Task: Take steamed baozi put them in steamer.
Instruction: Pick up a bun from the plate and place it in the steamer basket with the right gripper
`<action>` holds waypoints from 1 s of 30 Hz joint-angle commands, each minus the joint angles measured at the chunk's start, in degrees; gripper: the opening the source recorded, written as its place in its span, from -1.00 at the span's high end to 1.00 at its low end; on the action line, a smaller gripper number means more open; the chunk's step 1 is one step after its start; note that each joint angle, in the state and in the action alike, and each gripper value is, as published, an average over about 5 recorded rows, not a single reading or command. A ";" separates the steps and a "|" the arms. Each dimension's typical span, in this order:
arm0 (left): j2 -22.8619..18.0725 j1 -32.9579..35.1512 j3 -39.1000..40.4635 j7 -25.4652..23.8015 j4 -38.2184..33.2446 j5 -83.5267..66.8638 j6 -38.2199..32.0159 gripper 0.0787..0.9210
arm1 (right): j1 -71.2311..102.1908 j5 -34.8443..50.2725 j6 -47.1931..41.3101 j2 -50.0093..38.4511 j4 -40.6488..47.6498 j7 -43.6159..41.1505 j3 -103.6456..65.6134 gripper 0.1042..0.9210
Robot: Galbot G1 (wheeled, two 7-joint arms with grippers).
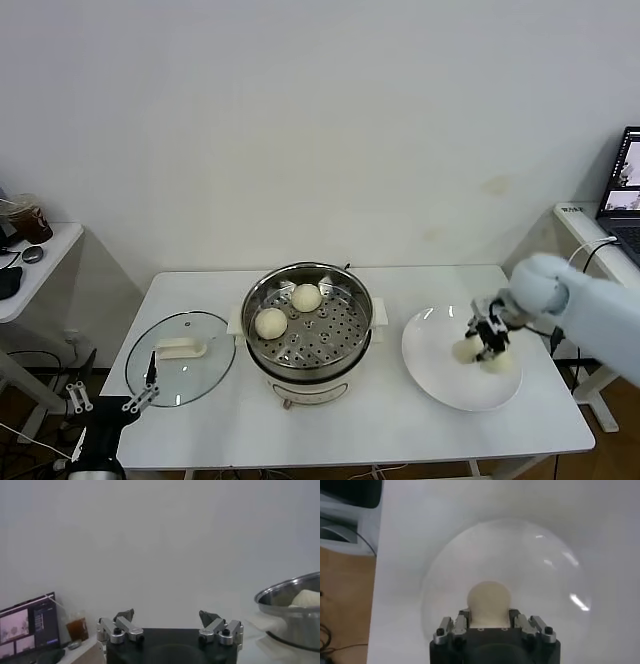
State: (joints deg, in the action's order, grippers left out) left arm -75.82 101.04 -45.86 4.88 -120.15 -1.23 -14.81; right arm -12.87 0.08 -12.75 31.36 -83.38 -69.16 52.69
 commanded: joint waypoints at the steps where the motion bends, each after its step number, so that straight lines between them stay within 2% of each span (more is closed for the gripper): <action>1: 0.16 -0.33 0.10 -0.03 -0.11 -0.14 0.05 -0.77 | -25.42 11.44 4.61 6.67 -0.09 -4.33 8.69 0.09; 9: 0.28 -0.53 0.00 0.05 -0.07 -0.24 -0.04 -0.77 | -29.01 18.20 14.61 20.84 -3.92 1.99 17.71 0.07; 14: 0.06 -0.43 -0.35 0.06 0.01 -0.10 -0.09 -0.77 | -27.62 17.16 22.49 30.85 -3.15 5.56 21.58 0.05; 22: -0.39 -0.25 -1.31 0.14 -0.22 -0.10 -0.06 -0.77 | -22.94 8.67 34.36 40.76 0.28 9.23 24.00 0.03; 30: -0.54 -0.21 -2.30 0.24 0.06 -0.30 -0.23 -0.77 | -19.97 -2.10 41.07 41.99 1.78 9.21 25.79 0.02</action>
State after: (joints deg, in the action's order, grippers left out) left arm -76.34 100.82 -47.94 5.10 -120.12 -1.52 -15.01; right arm -34.36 7.19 17.20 65.73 -83.01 -62.06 74.98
